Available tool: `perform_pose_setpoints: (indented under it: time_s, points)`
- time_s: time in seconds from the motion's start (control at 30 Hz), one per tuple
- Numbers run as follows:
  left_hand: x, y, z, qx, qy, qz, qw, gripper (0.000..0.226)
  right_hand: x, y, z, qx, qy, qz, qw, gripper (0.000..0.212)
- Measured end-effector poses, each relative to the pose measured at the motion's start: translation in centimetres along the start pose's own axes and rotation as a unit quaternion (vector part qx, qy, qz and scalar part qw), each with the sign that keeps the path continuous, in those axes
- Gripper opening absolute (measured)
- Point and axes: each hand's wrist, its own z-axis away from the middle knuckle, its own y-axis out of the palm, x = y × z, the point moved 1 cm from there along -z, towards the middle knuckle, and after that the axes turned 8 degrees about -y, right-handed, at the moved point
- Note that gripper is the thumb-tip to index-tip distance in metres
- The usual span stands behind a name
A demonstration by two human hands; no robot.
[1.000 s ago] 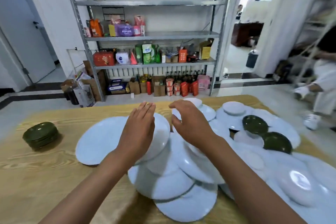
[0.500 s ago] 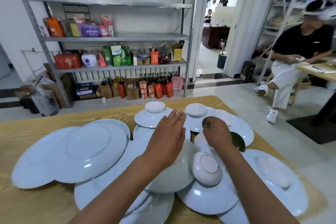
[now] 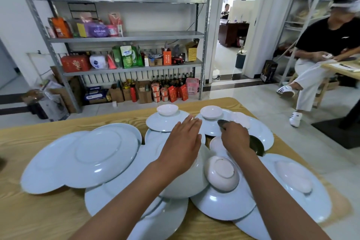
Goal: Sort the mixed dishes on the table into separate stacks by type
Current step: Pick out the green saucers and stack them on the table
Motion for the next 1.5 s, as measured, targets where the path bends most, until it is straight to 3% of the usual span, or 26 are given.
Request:
perform_pose_setpoints:
  time_s: [0.1, 0.2, 0.4, 0.7, 0.9, 1.1, 1.3, 1.5]
  points:
    - [0.7, -0.5, 0.0, -0.015, 0.003, 0.004, 1.0, 0.047, 1.9, -1.2, 0.3, -0.033, -0.028, -0.004, 0.999, 0.021]
    - [1.8, -1.2, 0.3, -0.038, -0.001, 0.01, 0.999, 0.046, 5.1, -2.7, 1.0, -0.037, -0.091, -0.084, 0.992, 0.027]
    - [6.3, -4.3, 2.4, -0.114, -0.069, 0.022, 0.991, 0.046, 13.4, -4.2, 4.1, -0.031, -0.264, -0.202, 0.943, 0.025]
    - [17.0, -11.3, 10.2, -0.21, -0.137, 0.035, 0.967, 0.025, 27.1, -0.6, 8.6, 0.016, -0.422, -0.24, 0.874, 0.021]
    - [23.6, -15.6, 17.1, -0.248, -0.221, 0.018, 0.943, 0.021, 36.0, 3.2, 13.0, 0.076, -0.458, -0.276, 0.841, 0.029]
    - [30.3, -18.6, 23.5, -0.276, -0.294, 0.004, 0.915, 0.021, 41.7, 8.3, 17.0, 0.131, -0.402, -0.335, 0.842, 0.052]
    - [34.4, -21.6, 26.0, -0.32, -0.347, -0.027, 0.881, 0.017, 43.9, 14.0, 20.4, 0.232, -0.437, -0.28, 0.823, 0.047]
    - [37.6, -22.0, 25.1, -0.328, -0.386, -0.038, 0.861, 0.022, 44.0, 16.7, 22.8, 0.233, -0.494, -0.254, 0.798, 0.028]
